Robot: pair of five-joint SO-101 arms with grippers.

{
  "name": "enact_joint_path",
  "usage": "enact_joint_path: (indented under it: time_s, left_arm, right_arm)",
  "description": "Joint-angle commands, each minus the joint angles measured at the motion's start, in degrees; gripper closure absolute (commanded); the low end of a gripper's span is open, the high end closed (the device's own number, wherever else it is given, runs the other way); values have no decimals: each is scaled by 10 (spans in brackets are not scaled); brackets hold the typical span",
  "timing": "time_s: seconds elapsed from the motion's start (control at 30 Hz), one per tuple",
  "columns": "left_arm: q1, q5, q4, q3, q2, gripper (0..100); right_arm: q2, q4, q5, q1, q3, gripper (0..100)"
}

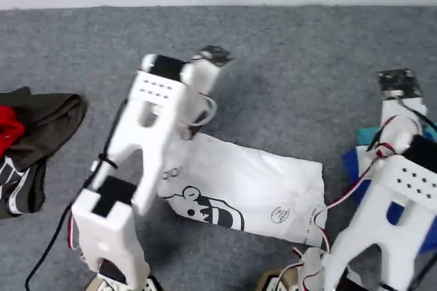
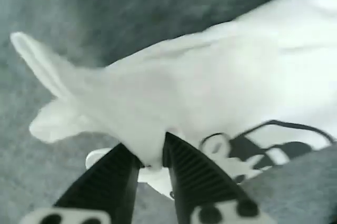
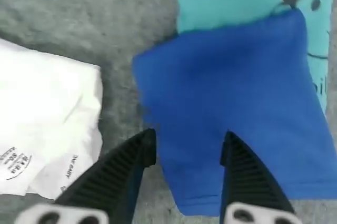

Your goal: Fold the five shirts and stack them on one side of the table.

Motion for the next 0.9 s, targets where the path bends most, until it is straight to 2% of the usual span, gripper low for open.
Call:
enact_joint_path:
  time_s: [0.0,0.2,0.33,0.43,0.67,0.87]
  left_arm:
    - [81,6,13,-2,-48,988]
    - [231,5,13,-2,-47,988]
    - [289,4,11,-7,-18,987]
    - [309,6,11,-35,25,987]
    - [341,7,12,-187,102,987]
    - [349,24,12,-233,155,987]
  right_arm:
    - [-17,4,-4,24,-2,800]
    - [-18,3,-4,68,-4,800]
    - [-18,0,-3,119,-5,800]
    - [-28,0,-2,140,-5,800]
    - [-73,0,-2,145,-5,800]
    - [-95,-8,-4,174,-5,800]
